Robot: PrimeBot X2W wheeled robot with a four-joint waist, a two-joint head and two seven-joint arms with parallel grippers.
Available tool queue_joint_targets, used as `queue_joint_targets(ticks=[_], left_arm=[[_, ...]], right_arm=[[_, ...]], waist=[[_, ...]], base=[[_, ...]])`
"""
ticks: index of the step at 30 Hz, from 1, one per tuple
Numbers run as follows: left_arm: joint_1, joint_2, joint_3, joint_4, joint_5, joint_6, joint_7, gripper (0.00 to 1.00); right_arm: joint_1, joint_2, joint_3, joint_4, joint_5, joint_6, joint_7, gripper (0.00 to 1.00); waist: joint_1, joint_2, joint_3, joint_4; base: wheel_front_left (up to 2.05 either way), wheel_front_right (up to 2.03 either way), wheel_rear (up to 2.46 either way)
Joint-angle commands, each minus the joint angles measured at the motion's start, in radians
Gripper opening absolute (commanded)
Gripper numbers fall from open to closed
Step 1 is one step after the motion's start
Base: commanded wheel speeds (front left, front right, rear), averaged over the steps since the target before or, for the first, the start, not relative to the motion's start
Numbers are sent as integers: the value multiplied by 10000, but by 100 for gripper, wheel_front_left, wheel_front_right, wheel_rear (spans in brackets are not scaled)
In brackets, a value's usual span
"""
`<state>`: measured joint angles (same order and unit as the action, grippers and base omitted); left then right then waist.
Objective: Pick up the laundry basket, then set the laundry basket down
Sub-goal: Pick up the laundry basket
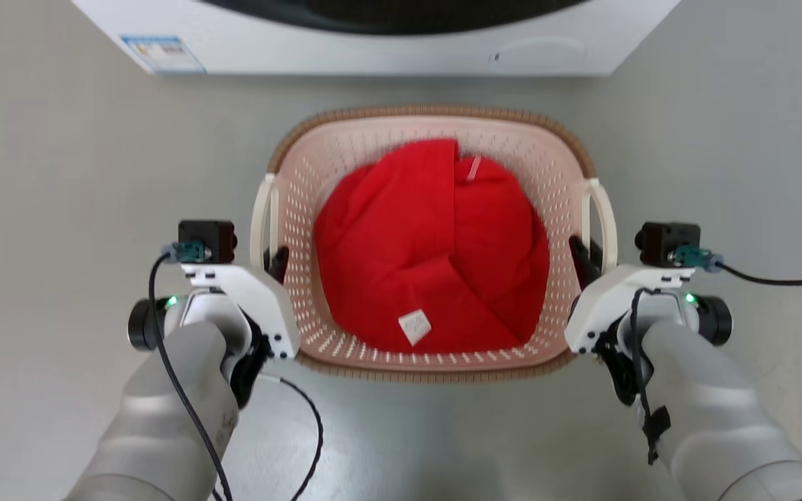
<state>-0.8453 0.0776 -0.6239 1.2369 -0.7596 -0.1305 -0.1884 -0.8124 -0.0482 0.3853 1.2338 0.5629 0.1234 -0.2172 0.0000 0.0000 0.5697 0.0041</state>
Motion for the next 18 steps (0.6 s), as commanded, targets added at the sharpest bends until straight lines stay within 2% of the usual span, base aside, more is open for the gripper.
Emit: queue_joint_targets(ticks=[1, 9, 18], left_arm=[[206, 489, 135, -11, -157, -2, 26, 0], [787, 495, -109, 4, -518, -2, 540, 0], [1442, 457, -304, 52, -870, -2, 1062, 0]], right_arm=[[433, -25, 234, -12, 169, 73, 79, 0], [961, -23, 670, 141, 862, 73, 1008, 0], [1382, -46, 1062, 141, 1345, 73, 1521, 0]], waist=[[0, 0, -640, -85], [0, 0, -1667, -204], [0, 0, -2702, -275]], base=[[0, 0, 0], [0, 0, 0], [0, 0, 0]])
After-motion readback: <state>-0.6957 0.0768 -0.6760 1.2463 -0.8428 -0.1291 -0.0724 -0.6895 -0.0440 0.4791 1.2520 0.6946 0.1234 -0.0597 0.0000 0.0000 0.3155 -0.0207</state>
